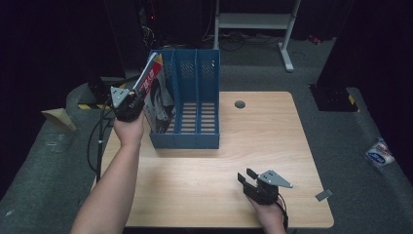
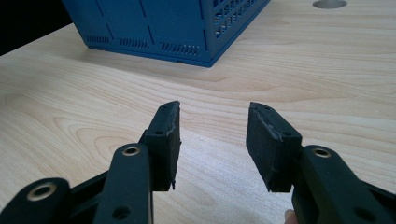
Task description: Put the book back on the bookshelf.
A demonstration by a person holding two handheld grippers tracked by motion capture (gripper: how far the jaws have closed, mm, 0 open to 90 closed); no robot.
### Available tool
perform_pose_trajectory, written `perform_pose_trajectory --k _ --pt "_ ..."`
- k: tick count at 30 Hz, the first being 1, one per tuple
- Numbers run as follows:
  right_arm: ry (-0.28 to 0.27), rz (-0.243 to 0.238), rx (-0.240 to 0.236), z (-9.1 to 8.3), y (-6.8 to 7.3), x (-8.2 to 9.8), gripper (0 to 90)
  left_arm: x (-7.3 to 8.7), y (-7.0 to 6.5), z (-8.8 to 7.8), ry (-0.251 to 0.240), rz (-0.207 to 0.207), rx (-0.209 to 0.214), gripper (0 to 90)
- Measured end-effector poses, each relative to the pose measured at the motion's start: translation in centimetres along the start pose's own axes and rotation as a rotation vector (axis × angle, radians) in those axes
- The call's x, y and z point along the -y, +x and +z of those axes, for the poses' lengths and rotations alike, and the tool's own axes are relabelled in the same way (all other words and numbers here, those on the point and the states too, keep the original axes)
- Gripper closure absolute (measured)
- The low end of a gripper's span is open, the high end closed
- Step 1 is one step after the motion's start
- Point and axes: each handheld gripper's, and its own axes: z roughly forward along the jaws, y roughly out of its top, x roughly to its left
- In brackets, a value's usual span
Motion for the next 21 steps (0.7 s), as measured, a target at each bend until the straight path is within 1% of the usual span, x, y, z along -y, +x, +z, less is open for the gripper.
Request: perform_pose_trajectory --k 4,8,12,14,15,17,21 --pt "-0.003 0.008 0.004 -0.07 -0.08 0.00 54.7 0.02 -0.06 0.09 0.001 -0.001 0.000 83.4" --pt "-0.003 0.007 0.003 -0.07 -0.09 0.01 54.7 -0.02 -0.10 0.14 0.002 -0.003 -0.001 79.7" --pt "-0.004 0.007 0.002 -0.07 -0.04 0.02 54.7 -0.07 -0.20 0.20 0.004 -0.001 0.003 78.9" --pt "-0.004 0.009 0.002 -0.06 -0.05 0.02 54.7 -0.07 -0.23 0.21 0.004 0.001 0.002 76.4" --pt "-0.003 0.010 0.002 -0.06 -0.04 0.03 54.7 -0.07 -0.25 0.22 0.003 -0.006 0.002 74.7" --pt "-0.002 0.011 -0.001 -0.02 -0.04 0.05 54.7 -0.10 -0.26 0.23 0.001 -0.009 -0.007 69.6" --pt "0.001 0.013 -0.003 0.03 -0.02 0.09 54.7 -0.15 -0.24 0.25 0.004 -0.010 -0.006 66.6"
